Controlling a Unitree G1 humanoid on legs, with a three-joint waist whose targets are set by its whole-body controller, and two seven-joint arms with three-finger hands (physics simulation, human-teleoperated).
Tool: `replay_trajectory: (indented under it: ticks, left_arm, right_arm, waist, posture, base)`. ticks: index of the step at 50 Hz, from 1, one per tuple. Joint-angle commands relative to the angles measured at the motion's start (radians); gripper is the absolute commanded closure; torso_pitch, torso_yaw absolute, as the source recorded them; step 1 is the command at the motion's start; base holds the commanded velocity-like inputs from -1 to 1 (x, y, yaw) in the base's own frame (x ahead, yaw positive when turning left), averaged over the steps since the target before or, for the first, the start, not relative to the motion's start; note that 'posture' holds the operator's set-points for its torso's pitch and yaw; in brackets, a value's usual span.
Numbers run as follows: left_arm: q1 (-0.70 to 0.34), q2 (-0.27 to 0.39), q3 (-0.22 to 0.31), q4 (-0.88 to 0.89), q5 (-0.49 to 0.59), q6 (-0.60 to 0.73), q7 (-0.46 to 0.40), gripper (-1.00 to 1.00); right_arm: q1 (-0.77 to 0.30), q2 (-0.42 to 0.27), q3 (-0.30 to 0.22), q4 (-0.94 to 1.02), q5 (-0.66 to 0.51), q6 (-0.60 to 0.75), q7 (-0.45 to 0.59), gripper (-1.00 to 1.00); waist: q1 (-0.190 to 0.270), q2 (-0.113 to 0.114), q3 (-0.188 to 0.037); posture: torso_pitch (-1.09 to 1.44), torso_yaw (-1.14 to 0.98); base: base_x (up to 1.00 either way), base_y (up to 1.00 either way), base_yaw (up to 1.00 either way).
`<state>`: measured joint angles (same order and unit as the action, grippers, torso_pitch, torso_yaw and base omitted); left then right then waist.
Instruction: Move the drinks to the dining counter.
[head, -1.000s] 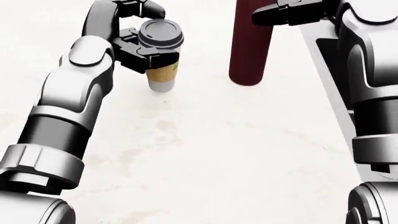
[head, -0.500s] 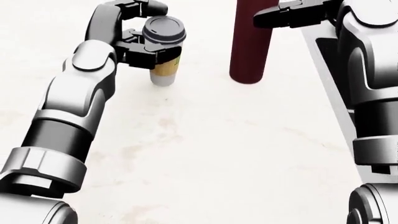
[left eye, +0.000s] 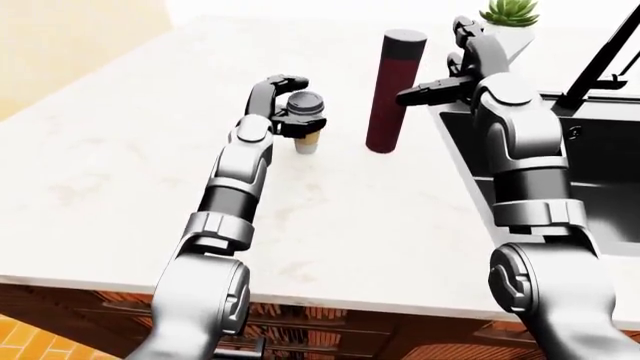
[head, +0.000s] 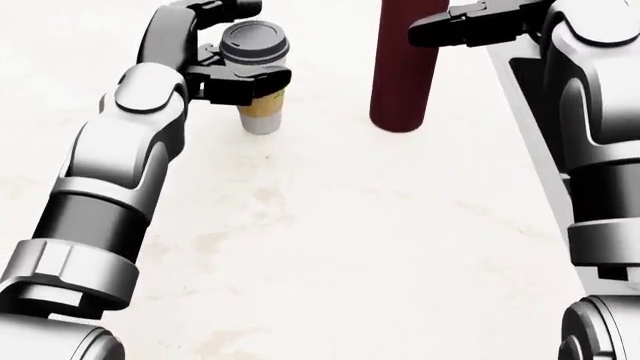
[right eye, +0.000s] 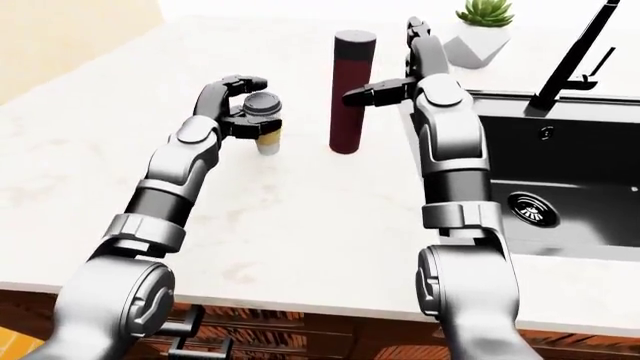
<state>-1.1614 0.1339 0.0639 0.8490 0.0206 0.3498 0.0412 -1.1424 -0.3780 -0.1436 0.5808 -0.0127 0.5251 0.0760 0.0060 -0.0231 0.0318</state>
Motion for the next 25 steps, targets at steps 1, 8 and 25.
replay_trajectory:
  ticks: [1,8,25]
  left_arm:
    - [-0.041,0.009,0.004,-0.044,0.002,-0.030,0.000,-0.44]
    - [-0.048,0.012,0.006,-0.049,0.003,-0.020,-0.003,-0.58]
    - [0.040,0.045,0.010,-0.327,-0.001,0.147,-0.044,-1.00]
  right_arm:
    - [-0.038,-0.014,-0.008,-0.039,-0.001,-0.028,-0.004,-1.00]
    - [-0.037,-0.012,-0.007,-0.036,0.000,-0.030,-0.005,-1.00]
    - [0.030,-0.073,-0.023,-0.214,-0.011,0.078,0.075,-1.00]
  waist:
    - [0.000,-0.002,-0.035]
    - [0.000,-0.002,-0.035]
    - [0.000,-0.003,-0.029]
  posture:
    - [0.00,0.00]
    - [0.00,0.00]
    - [0.00,0.00]
  base:
    - [0.00,0.00,0.00]
    - [0.00,0.00,0.00]
    - [0.00,0.00,0.00]
